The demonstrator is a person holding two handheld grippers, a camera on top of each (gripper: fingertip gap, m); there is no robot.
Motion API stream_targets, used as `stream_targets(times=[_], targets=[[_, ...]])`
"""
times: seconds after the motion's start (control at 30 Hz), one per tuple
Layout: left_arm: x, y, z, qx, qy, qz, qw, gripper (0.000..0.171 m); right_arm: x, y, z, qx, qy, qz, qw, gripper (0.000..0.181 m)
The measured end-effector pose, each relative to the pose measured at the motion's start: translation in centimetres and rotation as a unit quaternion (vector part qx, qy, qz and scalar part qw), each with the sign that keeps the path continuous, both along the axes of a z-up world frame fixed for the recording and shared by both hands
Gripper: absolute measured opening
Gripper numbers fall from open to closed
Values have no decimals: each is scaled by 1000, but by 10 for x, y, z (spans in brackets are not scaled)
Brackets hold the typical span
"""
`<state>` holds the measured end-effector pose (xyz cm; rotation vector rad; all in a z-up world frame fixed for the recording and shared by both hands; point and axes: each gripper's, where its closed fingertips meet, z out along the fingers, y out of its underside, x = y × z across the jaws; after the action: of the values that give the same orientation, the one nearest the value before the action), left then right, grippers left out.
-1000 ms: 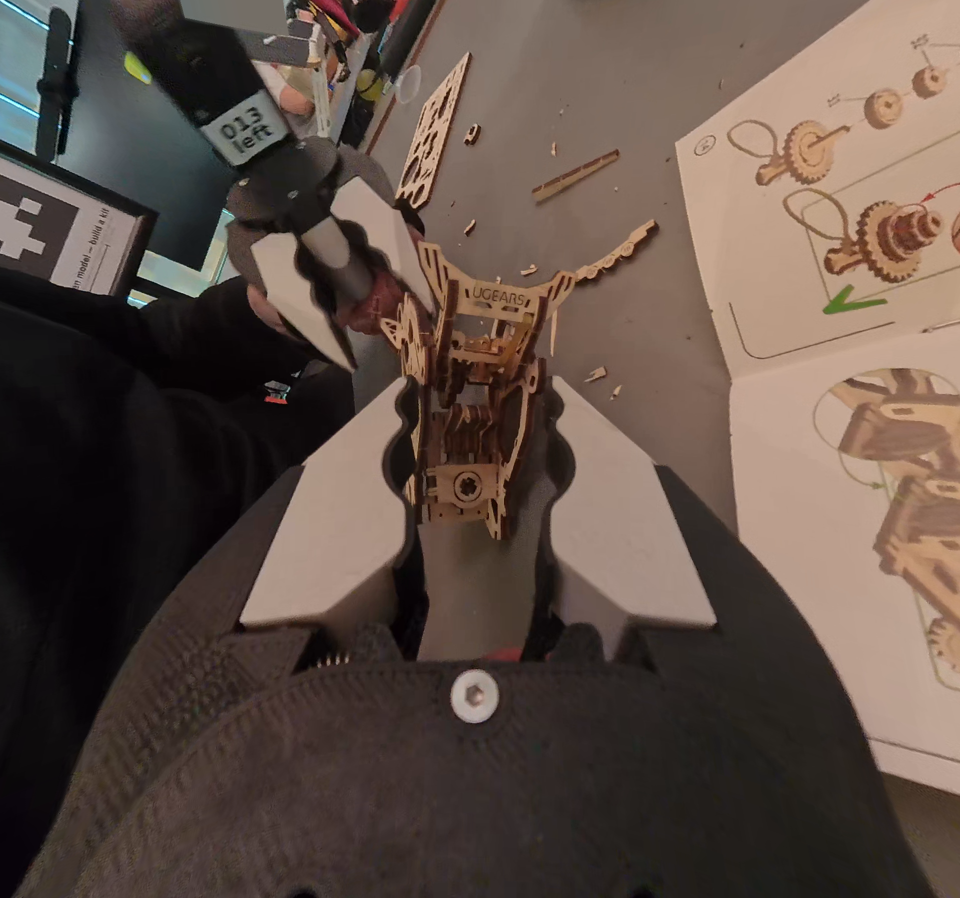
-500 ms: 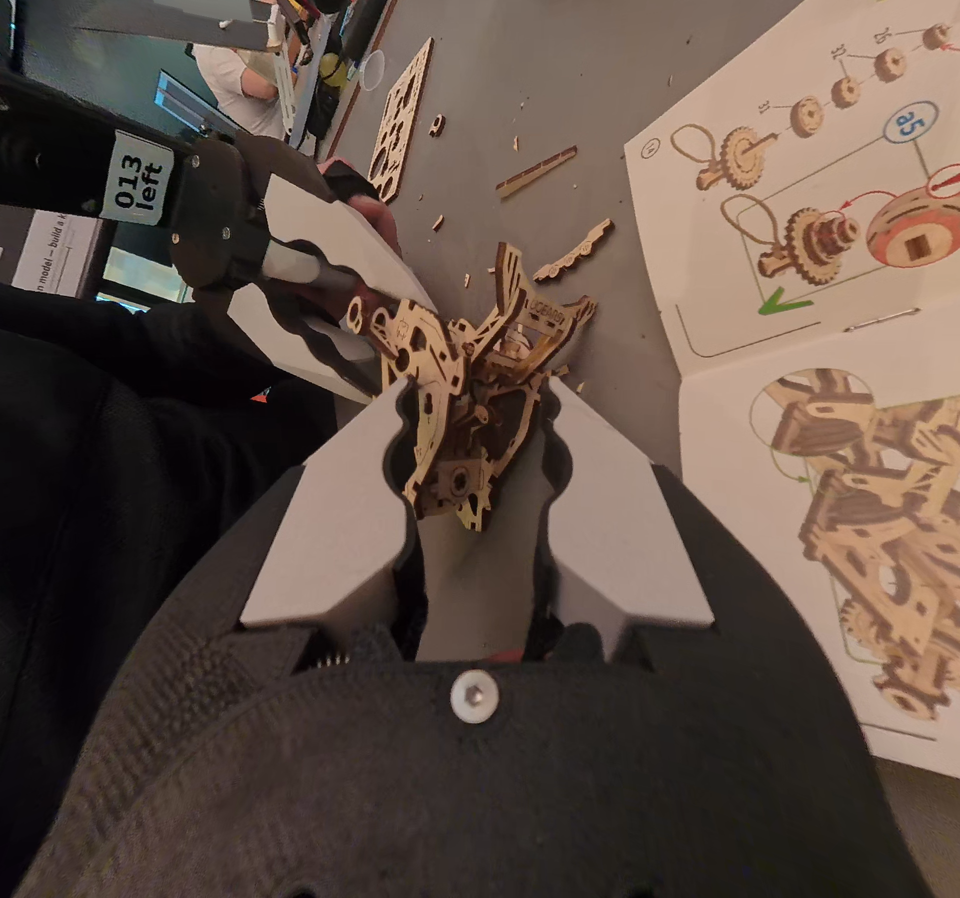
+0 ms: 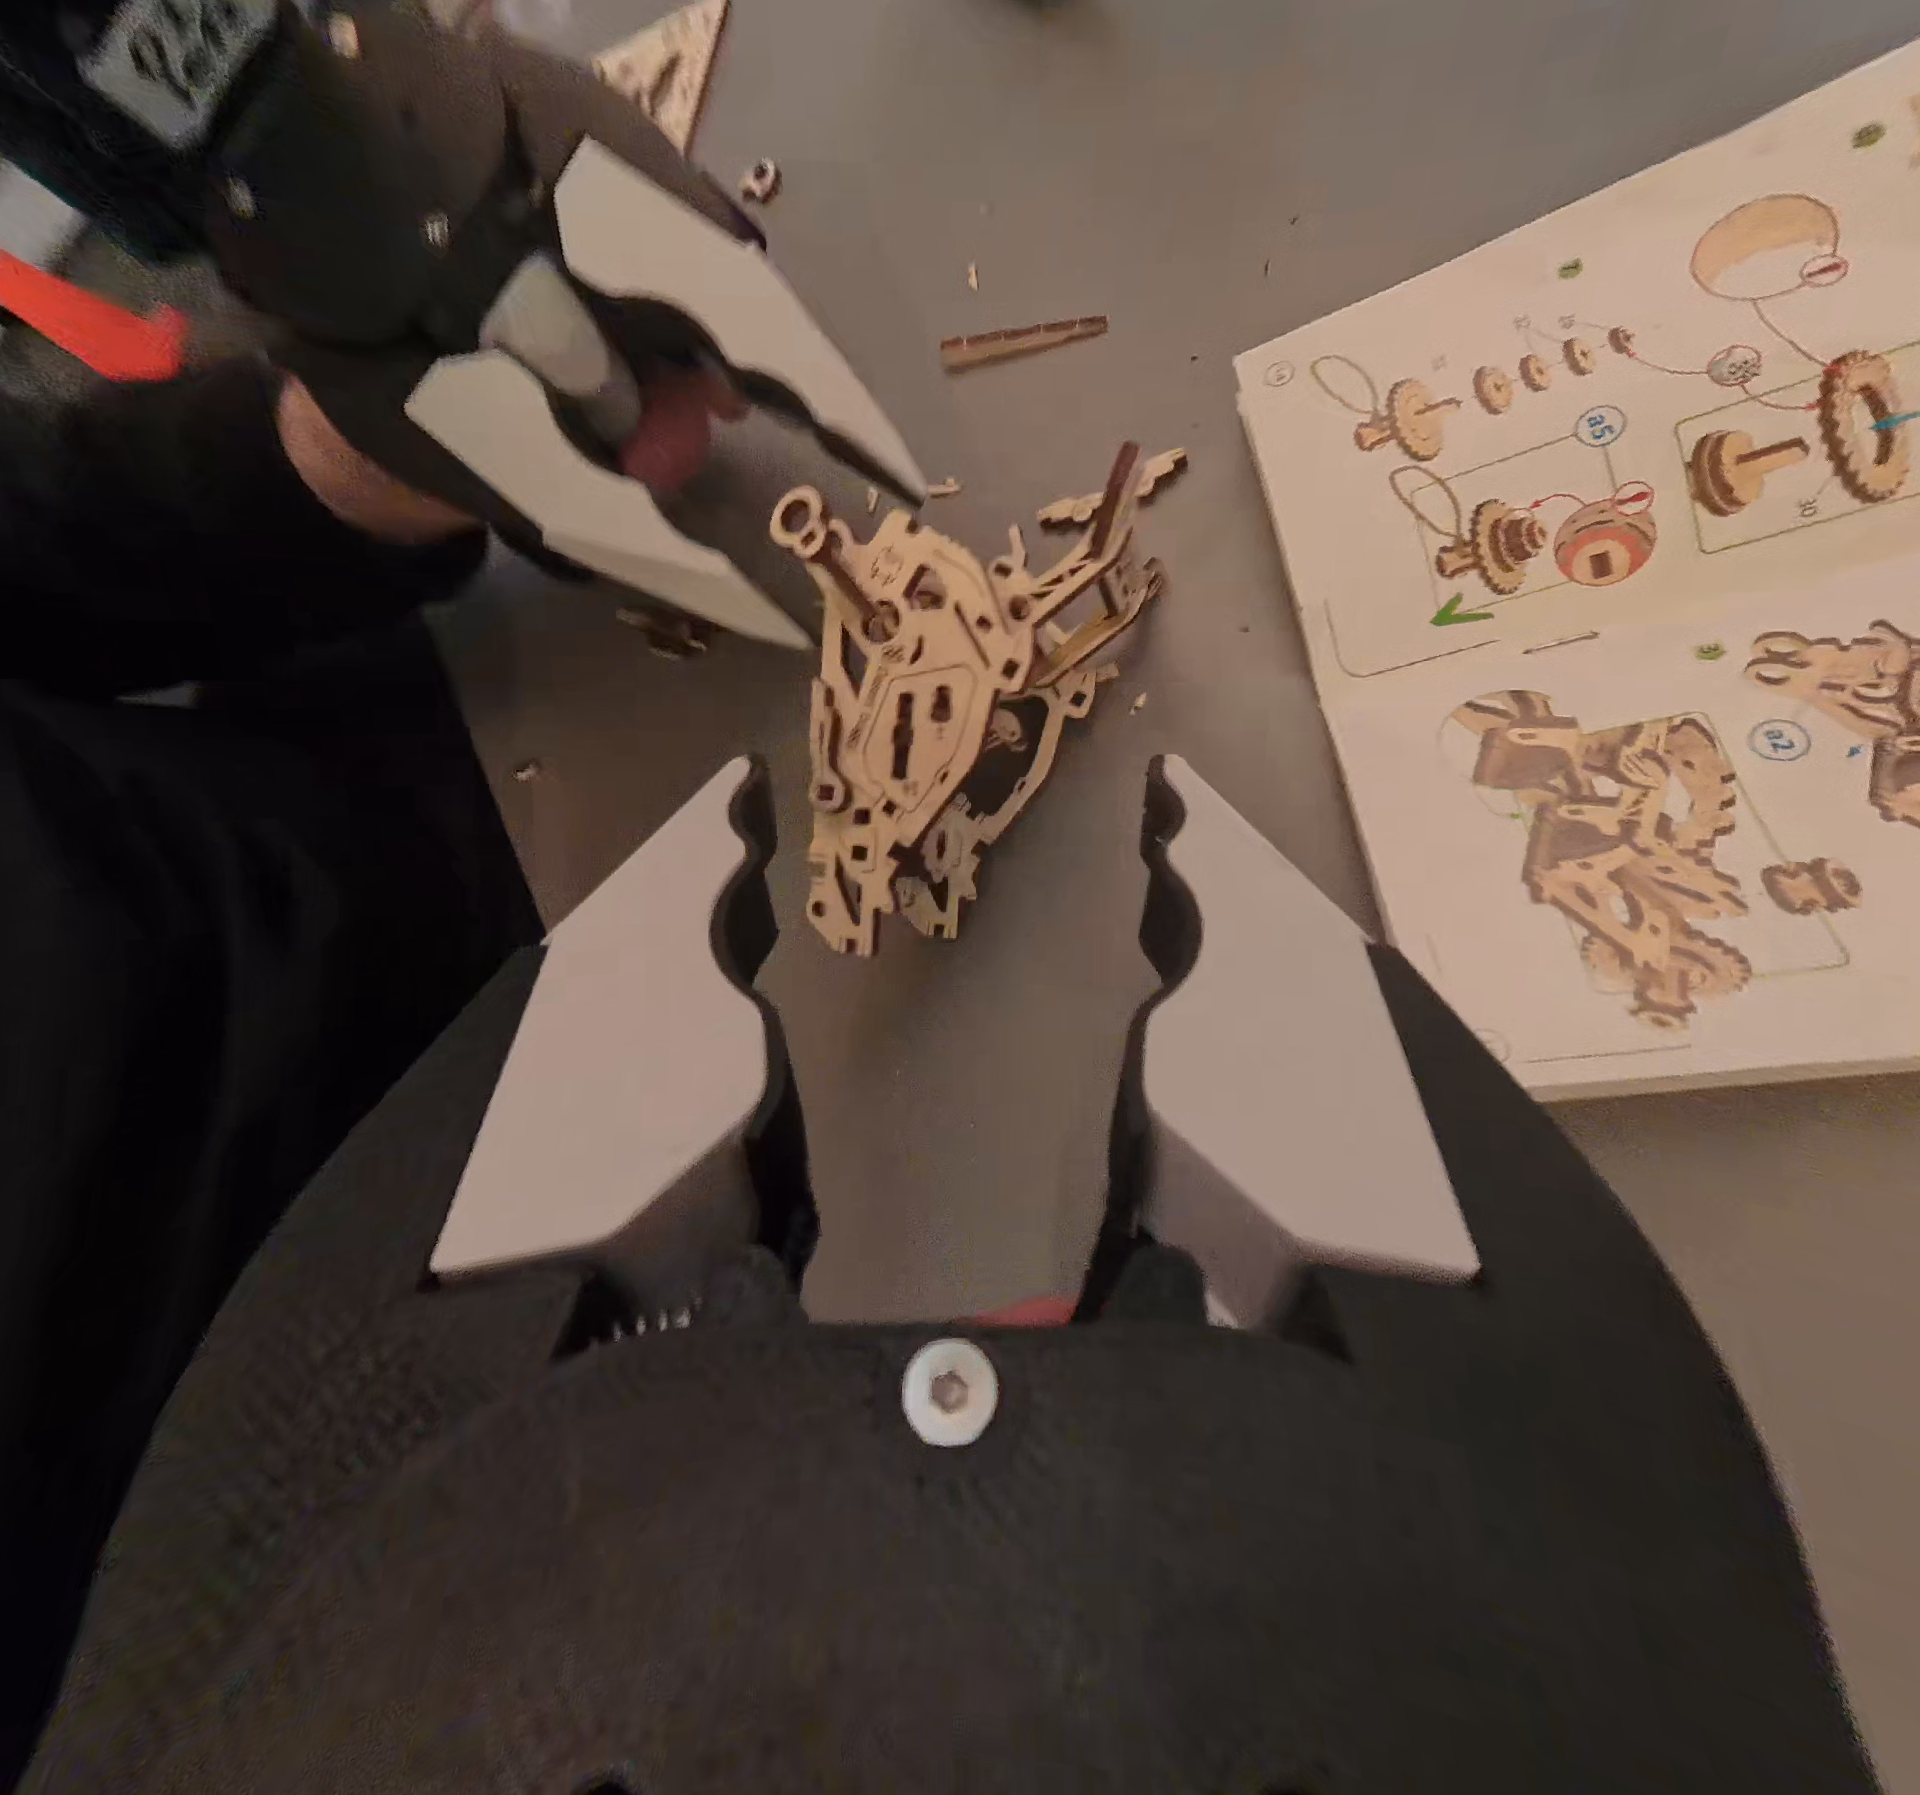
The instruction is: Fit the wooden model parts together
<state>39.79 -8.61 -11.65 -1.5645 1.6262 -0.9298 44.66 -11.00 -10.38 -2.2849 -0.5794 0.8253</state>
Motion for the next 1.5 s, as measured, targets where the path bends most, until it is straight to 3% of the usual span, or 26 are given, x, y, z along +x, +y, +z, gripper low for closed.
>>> stream_targets(times=[0.17,0.33,0.53,0.77,1.07,1.37,1.5], targets=[[2,-2,3,3,-7,-20,1000,35,-18,-9,-10,38,-96,-15,995,68],[8,-8,4,22,-8,-42,999,31,-23,-5,-19,64,-157,-31,985,53],[11,-7,6,19,-18,-49,998,22,-22,-2,-19,63,-152,-35,986,38],[12,-7,4,15,-16,-51,998,20,-19,1,-20,60,-161,-32,985,38],[4,-2,11,9,-27,-53,998,29,-24,3,-20,65,-169,-22,983,39],[3,-3,7,6,-24,-65,998,18,-24,3,-19,72,-174,-27,982,45],[4,-2,7,9,-29,-62,998,12,-24,5,-18,76,-167,-28,983,39]])
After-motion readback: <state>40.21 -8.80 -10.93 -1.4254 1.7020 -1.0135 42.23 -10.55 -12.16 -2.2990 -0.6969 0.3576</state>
